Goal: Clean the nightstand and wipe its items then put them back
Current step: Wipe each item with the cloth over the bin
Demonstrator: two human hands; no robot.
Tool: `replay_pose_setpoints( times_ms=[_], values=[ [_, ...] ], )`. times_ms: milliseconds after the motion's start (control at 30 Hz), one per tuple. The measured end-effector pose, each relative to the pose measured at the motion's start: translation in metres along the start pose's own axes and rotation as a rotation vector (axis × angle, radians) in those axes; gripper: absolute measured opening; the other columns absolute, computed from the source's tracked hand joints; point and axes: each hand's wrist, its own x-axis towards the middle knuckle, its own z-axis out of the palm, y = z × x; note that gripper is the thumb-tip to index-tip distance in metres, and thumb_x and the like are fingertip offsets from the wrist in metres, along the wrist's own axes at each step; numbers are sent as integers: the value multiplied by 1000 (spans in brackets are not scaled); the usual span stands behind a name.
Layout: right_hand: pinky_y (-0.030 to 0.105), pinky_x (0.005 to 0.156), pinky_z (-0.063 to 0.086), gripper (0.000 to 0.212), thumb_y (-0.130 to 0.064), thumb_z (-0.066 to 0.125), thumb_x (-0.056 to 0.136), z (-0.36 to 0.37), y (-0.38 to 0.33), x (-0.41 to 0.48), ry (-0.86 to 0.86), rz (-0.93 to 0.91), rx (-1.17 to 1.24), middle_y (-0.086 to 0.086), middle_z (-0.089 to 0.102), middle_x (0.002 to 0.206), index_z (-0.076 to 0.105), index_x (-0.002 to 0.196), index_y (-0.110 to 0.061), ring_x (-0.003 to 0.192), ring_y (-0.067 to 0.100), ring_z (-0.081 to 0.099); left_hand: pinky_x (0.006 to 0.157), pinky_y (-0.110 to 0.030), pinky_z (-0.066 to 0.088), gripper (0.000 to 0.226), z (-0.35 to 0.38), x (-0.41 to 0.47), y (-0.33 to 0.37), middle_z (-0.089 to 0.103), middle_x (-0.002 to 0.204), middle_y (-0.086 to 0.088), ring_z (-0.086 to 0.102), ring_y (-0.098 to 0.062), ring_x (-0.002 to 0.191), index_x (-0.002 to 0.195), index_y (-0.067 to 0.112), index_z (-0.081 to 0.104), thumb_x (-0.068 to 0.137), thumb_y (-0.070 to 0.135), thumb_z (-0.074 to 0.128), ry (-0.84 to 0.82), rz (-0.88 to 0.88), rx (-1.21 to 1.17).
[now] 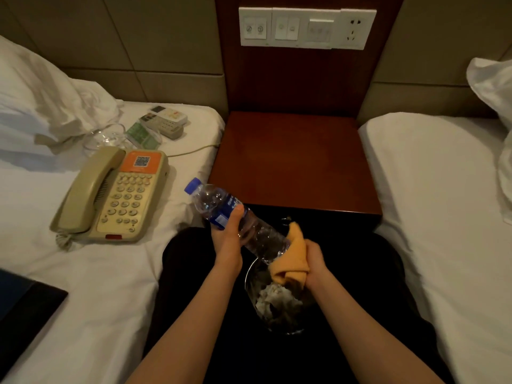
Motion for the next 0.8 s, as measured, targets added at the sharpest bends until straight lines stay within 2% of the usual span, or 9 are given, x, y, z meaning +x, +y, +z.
replay_pose_setpoints(
  times_ms=[133,200,300,400,500,600,667,733,800],
  values=[
    [30,55,36,36,-19,34,96,16,-32,-17,-80,-209,81,5,49,55,43,63,-11,57,16,43,94,-47,50,43,-2,15,39,66,107,-8,64,-27,100,115,18,56,76,27,73,-6,100,165],
    [32,60,41,32,-25,38,95,36,-39,-17,-160,-260,-58,7,57,66,54,74,-7,63,19,50,91,-47,52,53,-4,19,58,68,106,-7,65,-28,98,113,20,58,67,35,78,-13,173,329],
    [39,82,47,50,-49,50,88,71,-39,-30,-277,-293,-402,6,58,107,55,120,-10,94,25,59,86,-43,55,58,-8,22,78,68,103,-3,66,-22,93,112,24,57,61,41,79,36,187,437],
    [30,86,44,24,-40,55,89,104,-38,-45,-522,-360,-869,-6,55,107,52,106,-23,101,17,55,87,-42,54,50,-13,22,91,69,96,-2,67,-21,90,103,25,60,60,43,78,97,145,386],
    [36,97,45,44,-38,77,72,130,-37,-53,-589,-393,-1132,-3,60,113,51,107,-32,105,16,58,80,-36,54,41,-19,23,105,70,91,-3,66,-19,80,96,23,62,62,39,78,115,144,404],
    [42,97,48,41,-43,80,57,154,-32,-51,-566,-493,-1177,1,69,107,63,93,-34,101,19,64,63,-26,51,24,-28,27,125,66,83,-5,62,-15,68,89,19,61,72,28,76,86,135,378],
    [42,94,51,50,-48,77,44,170,-29,-56,-540,-536,-1123,2,70,104,66,89,-30,98,20,66,69,-30,54,27,-39,27,136,68,87,-8,66,-20,75,91,18,63,69,27,78,26,132,384],
    [38,91,53,40,-39,79,51,188,-25,-61,-526,-520,-990,4,70,99,67,87,-23,94,20,67,78,-35,54,39,-53,27,145,69,97,-12,67,-25,86,104,14,64,69,24,77,-33,120,455],
    [33,85,54,34,-24,78,65,205,-19,-67,-557,-444,-826,7,70,95,67,96,-14,88,20,67,77,-35,52,48,-67,24,156,68,94,-13,65,-25,81,109,9,63,66,28,76,-71,47,494]
  ],
)
